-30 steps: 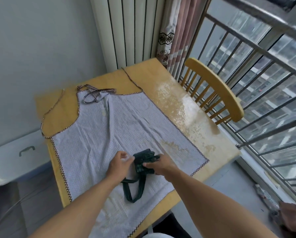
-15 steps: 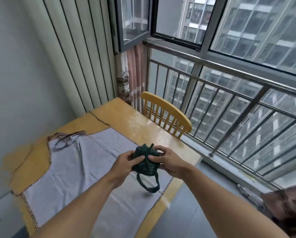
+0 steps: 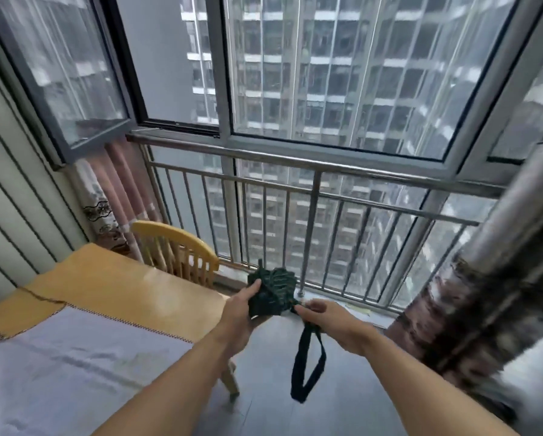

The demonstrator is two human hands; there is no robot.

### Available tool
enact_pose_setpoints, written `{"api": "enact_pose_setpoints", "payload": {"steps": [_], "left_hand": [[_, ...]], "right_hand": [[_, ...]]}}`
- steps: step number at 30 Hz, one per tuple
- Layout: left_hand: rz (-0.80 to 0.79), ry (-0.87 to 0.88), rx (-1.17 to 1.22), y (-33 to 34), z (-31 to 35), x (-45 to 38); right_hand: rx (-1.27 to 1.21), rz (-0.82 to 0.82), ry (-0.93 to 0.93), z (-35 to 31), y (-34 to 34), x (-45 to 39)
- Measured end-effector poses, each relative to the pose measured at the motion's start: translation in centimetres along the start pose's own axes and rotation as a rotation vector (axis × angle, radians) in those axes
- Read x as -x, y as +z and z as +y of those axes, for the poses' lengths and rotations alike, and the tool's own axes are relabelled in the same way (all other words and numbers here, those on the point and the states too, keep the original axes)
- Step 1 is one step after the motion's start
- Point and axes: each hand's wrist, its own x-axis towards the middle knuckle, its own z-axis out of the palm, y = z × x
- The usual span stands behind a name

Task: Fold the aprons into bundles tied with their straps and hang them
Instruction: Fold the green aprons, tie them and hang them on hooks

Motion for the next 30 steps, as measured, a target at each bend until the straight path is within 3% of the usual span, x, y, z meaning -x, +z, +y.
{"api": "enact_pose_setpoints", "payload": {"steps": [8,13,15,18,23,25,28,30], "left_hand": [[-0.063,-0.094,0.075,17.6,-3.7,-3.6],[-0.166,-0.213,0.094,26.7,-4.3,-6.1],[-0.24,-0.252,0.024,30.3,-4.7,-7.0],[-0.4,-0.297,-0.106,35.2,-5.4,-7.8],[-0.52,-0.321,-0.258,41.2,-6.2,-10.9],[-0.563,-0.341,-0.432,43.3,-6.6,-12.7],[-0.582,-0.317,-0.729,46.4,-6.9,-13.9],[-0.577,-0.16,-0.881,49.1,-7.0,-14.0]], "right_hand": [[0.175,0.258,0.105,2.3,-21.1,9.5],[0.395,0.332,0.041,3.2,-28.2,12.5],[0.459,0.378,0.016,3.8,-29.8,12.4],[0.338,0.535,-0.062,3.7,-31.2,11.2],[0.295,0.688,-0.059,5.0,-35.4,8.7],[0.315,0.718,-0.033,5.8,-37.6,8.4],[0.176,0.728,-0.016,6.3,-40.0,8.7],[-0.03,0.729,-0.023,6.8,-42.1,9.0]]}}
